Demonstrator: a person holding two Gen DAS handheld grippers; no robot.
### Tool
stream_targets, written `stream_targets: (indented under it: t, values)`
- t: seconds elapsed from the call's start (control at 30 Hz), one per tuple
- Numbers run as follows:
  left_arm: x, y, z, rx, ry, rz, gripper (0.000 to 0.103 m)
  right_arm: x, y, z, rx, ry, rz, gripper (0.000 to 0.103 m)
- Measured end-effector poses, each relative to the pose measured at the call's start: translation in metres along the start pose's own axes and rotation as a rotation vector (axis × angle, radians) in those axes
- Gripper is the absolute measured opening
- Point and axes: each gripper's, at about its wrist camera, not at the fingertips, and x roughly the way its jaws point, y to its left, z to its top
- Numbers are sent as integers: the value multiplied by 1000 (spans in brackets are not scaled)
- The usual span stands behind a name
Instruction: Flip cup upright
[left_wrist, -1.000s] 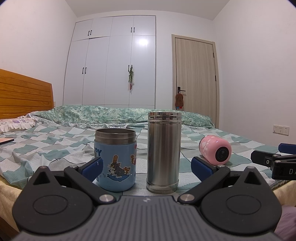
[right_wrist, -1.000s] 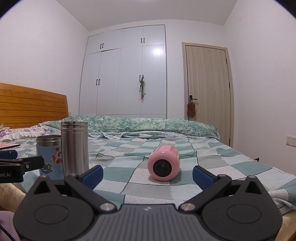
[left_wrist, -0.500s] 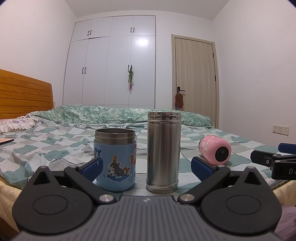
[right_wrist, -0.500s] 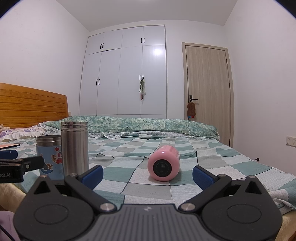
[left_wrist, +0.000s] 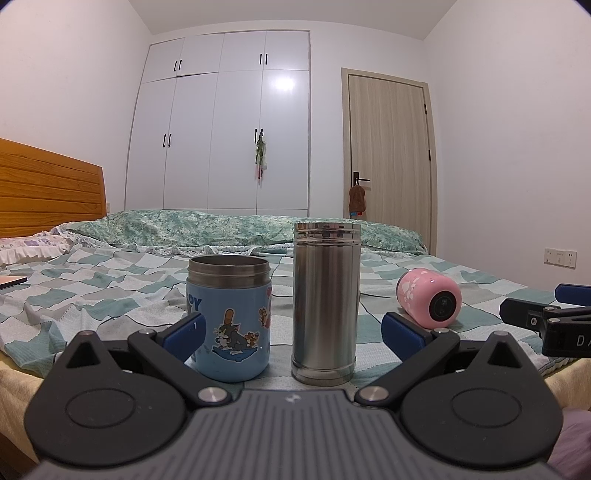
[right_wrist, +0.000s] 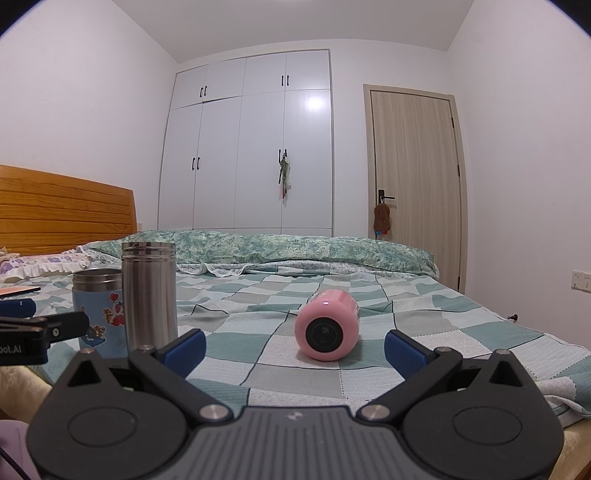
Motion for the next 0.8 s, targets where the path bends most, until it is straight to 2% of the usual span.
stream_targets:
  t: [0.63, 0.8]
  values:
    - [2, -1, 6, 16, 5, 0, 103, 0, -2, 1, 8, -6, -3, 103]
    - [3, -17, 10, 63, 9, -41, 103, -1, -8, 6, 4, -5, 5, 103]
